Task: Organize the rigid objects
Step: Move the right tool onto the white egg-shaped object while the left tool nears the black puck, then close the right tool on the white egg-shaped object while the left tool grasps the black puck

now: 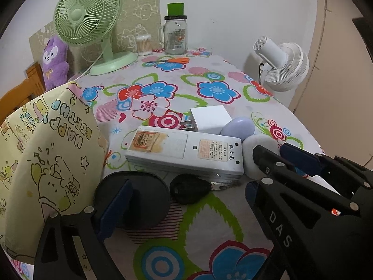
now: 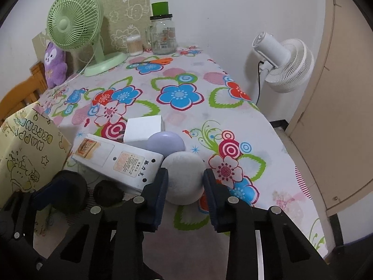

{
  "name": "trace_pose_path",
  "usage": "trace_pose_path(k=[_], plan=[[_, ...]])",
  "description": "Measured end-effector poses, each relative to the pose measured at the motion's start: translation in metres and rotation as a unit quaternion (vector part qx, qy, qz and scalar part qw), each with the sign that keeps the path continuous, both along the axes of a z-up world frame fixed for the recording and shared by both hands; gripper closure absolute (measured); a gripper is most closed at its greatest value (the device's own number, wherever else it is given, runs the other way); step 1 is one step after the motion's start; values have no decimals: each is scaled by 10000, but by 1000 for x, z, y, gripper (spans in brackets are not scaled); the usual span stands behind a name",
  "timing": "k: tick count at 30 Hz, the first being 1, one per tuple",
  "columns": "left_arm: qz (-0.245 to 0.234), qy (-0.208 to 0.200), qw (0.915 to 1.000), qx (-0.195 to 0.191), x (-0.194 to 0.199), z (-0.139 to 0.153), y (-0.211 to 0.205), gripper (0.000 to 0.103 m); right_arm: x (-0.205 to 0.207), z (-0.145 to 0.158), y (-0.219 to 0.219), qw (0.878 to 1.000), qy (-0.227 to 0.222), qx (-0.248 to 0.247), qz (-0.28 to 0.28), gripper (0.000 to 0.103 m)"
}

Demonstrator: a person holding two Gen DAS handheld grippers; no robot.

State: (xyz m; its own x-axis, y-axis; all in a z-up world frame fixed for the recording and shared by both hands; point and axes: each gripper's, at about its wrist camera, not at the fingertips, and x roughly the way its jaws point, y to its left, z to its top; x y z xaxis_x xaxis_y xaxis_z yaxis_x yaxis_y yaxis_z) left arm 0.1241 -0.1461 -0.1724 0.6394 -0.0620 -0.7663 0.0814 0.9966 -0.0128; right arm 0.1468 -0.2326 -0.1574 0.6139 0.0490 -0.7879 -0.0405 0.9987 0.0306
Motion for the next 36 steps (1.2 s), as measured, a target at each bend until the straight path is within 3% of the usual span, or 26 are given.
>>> trace_pose_path(k=[4,7,18,22,26,31,36], plan=[[183,27,9998,13,3,-1,10,5,3,0,1,10000,22,1,-63,65],[271,78,9996,67,6,-2,17,5,7,-3,3,9999,124,55,-77,56],[213,-50,9997,126,3,1,24,5,9,-5,7,9995,-18,-100,-302,56],[209,84,9997,32,4,-4,25,3,7,-5,10,9992,3,-246,-320,54],[232,135,9995,192,5,-10,22,2,9,-16,4,9991,159,-146,-363,50],[272,181,9993,169,8,-13,21,0,10,-20,5,9989,167,-251,-355,53],[378,118,9992,35,5,-11,23,11,5,-18,-1,9991,107,-1,-406,53]])
